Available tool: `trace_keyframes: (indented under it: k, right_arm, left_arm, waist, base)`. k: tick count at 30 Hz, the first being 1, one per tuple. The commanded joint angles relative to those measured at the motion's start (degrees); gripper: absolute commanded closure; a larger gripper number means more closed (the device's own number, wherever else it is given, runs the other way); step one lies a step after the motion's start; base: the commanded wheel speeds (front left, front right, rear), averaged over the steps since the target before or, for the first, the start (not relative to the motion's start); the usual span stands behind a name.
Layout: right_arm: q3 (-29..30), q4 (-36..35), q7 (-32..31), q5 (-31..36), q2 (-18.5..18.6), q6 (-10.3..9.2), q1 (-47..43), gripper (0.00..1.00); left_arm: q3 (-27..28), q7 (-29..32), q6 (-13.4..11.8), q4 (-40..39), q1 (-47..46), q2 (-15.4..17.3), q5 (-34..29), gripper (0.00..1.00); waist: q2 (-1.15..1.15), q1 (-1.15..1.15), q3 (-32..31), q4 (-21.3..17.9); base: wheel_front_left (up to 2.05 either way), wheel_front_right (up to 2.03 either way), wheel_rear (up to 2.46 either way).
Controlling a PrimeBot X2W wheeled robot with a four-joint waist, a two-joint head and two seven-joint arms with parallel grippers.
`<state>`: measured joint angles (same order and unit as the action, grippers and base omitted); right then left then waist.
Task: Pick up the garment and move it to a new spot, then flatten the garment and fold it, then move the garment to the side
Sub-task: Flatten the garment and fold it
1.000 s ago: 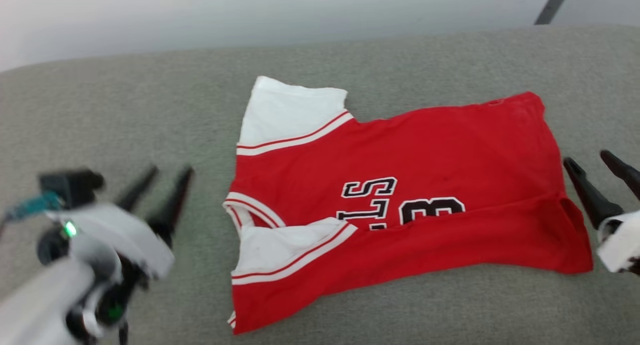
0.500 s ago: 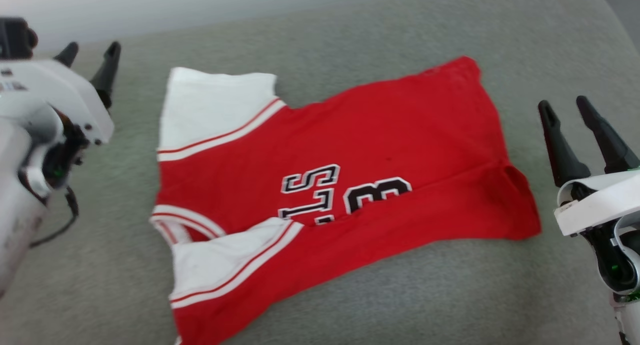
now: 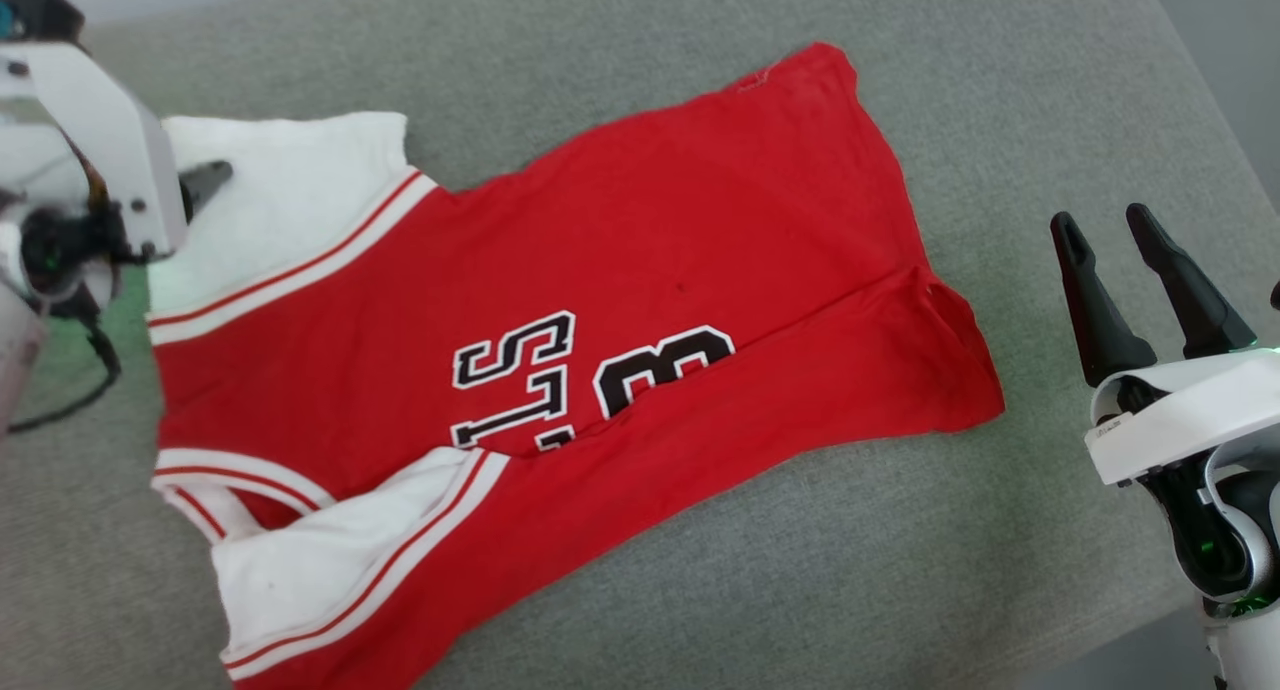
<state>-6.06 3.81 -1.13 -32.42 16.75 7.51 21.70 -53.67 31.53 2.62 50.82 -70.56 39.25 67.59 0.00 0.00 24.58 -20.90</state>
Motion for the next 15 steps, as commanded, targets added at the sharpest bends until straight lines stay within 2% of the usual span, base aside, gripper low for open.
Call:
trace_keyframes:
  k: [1,2,3,5,11,15]
  right_arm:
    - [-0.2,-0.2,-0.3,-0.6,0.1,-0.04,0.3,0.00]
    - [-0.5,-0.2,-0.5,-0.8,0.2,-0.04,0.7,0.00]
    - [-0.7,-0.2,-0.9,-1.0,0.3,-0.04,1.0,0.00]
    - [-1.1,0.0,-1.7,-1.0,1.2,-0.04,1.9,0.00]
    - [-4.8,1.4,-7.8,-1.7,5.3,-0.04,7.8,0.00]
    - [-10.3,5.4,-16.3,-3.1,8.5,-0.04,15.5,0.00]
  left_arm:
    - [-0.3,0.5,0.4,0.5,0.4,-0.5,0.3,0.03]
    - [-0.4,1.4,0.9,1.0,0.6,-0.9,0.7,0.25]
    - [-0.7,2.1,1.4,1.2,0.5,-1.4,0.8,0.56]
    - [-1.3,2.6,2.0,1.7,0.1,-2.5,0.4,1.00]
    - [-2.4,-0.4,3.6,2.4,-0.6,-5.7,-0.9,1.00]
    - [-2.9,-2.3,4.4,2.6,-2.0,-8.3,-1.4,1.00]
  waist:
    - [0.00,0.00,1.1,-1.0]
    - [0.00,0.00,1.3,-1.0]
    - [0.00,0.00,1.4,-0.9]
    - [0.00,0.00,1.7,-0.4]
    - [0.00,0.00,2.7,2.8]
    - [0.00,0.00,3.4,5.8]
  base:
    - [0.00,0.00,0.00]
    - [0.00,0.00,0.00]
    - [0.00,0.00,0.00]
    - [0.00,0.00,0.00]
    - [0.00,0.00,0.00]
    - [0.00,0.00,0.00]
